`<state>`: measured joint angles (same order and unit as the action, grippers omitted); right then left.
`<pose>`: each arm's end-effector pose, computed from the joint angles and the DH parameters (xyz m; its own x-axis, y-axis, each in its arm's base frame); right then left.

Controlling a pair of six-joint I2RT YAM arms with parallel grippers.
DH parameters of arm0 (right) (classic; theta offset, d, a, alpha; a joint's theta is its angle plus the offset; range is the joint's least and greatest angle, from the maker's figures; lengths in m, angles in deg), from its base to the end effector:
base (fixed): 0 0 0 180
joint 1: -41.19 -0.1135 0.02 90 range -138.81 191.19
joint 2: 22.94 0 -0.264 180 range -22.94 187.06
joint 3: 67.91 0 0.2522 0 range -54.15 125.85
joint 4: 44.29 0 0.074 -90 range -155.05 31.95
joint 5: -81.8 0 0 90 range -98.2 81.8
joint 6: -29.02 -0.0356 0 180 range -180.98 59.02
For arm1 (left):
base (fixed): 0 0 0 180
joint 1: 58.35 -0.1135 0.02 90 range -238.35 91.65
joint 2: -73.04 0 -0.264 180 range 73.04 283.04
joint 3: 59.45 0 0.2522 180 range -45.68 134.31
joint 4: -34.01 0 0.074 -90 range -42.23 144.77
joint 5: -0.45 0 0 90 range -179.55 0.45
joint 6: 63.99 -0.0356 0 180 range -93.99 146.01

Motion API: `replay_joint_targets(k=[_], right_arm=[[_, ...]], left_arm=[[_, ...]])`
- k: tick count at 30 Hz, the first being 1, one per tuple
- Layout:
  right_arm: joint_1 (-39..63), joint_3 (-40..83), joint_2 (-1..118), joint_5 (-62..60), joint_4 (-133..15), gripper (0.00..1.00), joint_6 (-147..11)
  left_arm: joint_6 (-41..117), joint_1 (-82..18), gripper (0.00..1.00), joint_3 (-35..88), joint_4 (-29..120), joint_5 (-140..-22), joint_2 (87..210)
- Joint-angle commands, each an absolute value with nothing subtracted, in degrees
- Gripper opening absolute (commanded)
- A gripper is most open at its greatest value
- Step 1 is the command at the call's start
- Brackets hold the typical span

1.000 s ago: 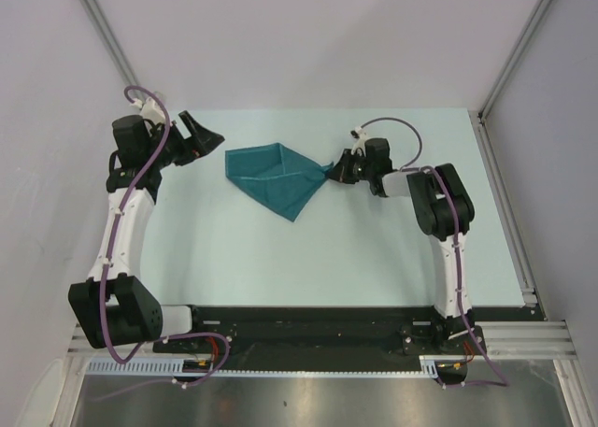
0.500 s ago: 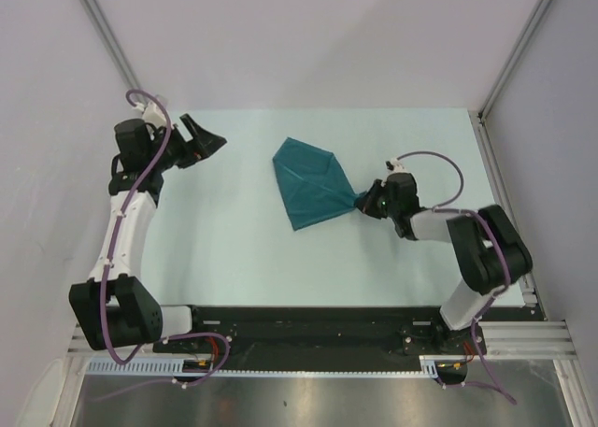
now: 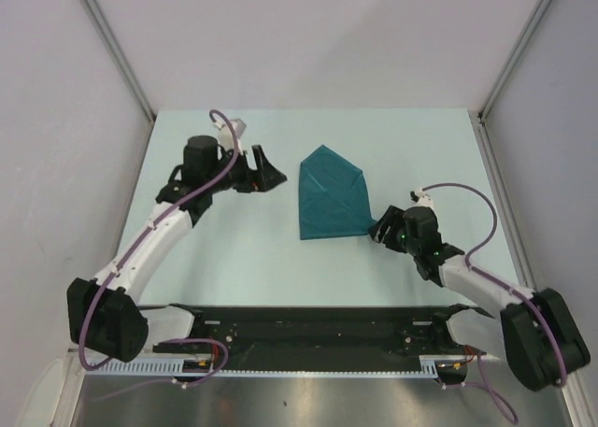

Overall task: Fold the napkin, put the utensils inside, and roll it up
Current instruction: Adjust the napkin at the center of the board.

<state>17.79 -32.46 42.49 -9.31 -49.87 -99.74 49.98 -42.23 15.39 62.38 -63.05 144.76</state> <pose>0.2002 0.0859 0.1638 -0.6557 0.3983 -0.6414 0.0358 0.8650 0.5005 0.2692 -0.0943 0.3327 -0.6329 -0.1955 -0.7491 0.4148 0.7313 -0.5414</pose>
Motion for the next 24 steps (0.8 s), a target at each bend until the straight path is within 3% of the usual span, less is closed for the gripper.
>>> replay_joint_targets(k=[1, 4, 11, 24], right_arm=[[17.9, -31.7, 33.1, -11.8, -56.5, 0.72, -96.7], [21.4, -30.8, 31.3, -6.9, -56.9, 0.74, -93.8], [31.0, -27.6, 43.9, 11.5, -50.8, 0.7, -89.6], [31.3, -30.2, 46.6, 14.7, -44.3, 0.66, -91.5]], left_arm=[[54.0, -39.4, 0.9, 6.1, 55.5, -66.7, 141.8], [57.4, -38.4, 0.9, 0.0, 50.5, -66.1, 143.2], [61.3, -35.9, 0.87, -7.0, 41.7, -64.4, 150.4], [65.6, -32.9, 0.74, -10.7, 31.1, -63.1, 159.7]])
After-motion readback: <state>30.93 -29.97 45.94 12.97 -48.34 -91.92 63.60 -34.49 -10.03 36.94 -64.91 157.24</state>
